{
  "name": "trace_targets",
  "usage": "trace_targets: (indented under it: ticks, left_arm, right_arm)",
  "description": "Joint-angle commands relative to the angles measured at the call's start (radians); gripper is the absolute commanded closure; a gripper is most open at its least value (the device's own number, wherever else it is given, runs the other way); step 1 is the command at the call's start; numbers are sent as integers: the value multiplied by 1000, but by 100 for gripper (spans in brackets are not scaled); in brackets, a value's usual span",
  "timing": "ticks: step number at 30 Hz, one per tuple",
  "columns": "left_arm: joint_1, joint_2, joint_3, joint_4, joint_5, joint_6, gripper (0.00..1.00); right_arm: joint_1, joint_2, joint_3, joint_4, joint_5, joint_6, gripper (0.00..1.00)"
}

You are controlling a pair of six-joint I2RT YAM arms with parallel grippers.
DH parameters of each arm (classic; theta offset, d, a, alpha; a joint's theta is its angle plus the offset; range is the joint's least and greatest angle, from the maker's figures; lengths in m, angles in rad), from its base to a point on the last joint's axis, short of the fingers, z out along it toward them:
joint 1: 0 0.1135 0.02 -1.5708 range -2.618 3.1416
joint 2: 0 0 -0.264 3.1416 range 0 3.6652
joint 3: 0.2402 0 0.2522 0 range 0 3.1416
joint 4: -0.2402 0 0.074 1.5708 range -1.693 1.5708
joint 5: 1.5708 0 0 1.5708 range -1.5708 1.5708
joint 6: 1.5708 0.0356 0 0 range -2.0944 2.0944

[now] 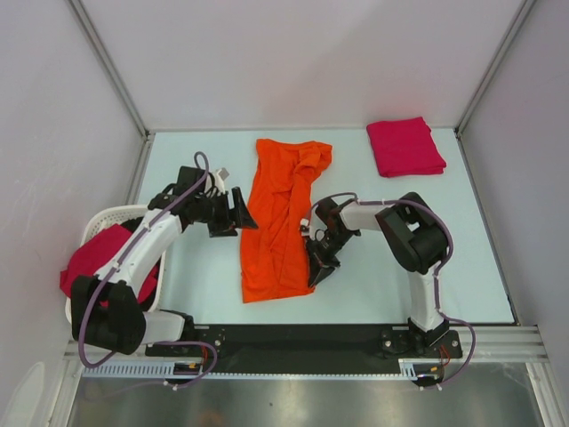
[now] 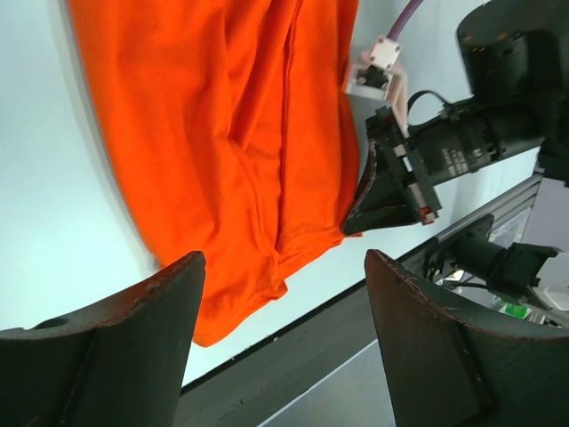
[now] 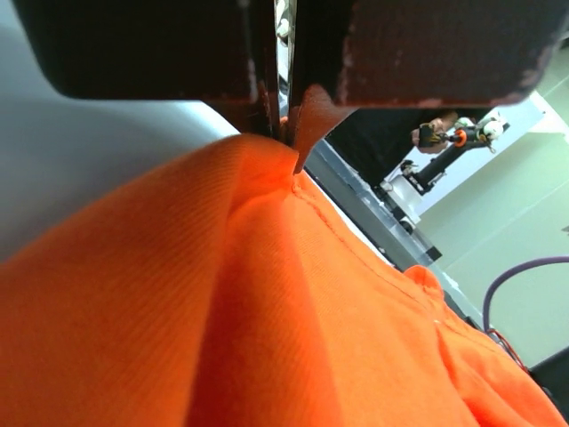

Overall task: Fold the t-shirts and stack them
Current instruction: Grab the bottom of the folded rectangular tshirt with both arms

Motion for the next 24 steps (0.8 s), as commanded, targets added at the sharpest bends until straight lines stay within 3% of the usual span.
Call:
trace_targets:
  ticks: [1,13,18,24]
  left_arm:
    - [0,6,61,33,29,-25,22]
    - [-20,61,76,41,9,-45,21]
    - [-75,201,127,86,-28,-56,22]
    - [-144,417,376,145,-23,-73,25]
  right_arm:
    - [20,32,-88,-213,92,58,100]
    - [49,-23,-168,-245,75,82,100]
    - [73,-50,-220,-210,55,124,100]
    - [89,-79,-284,-159,39,164,100]
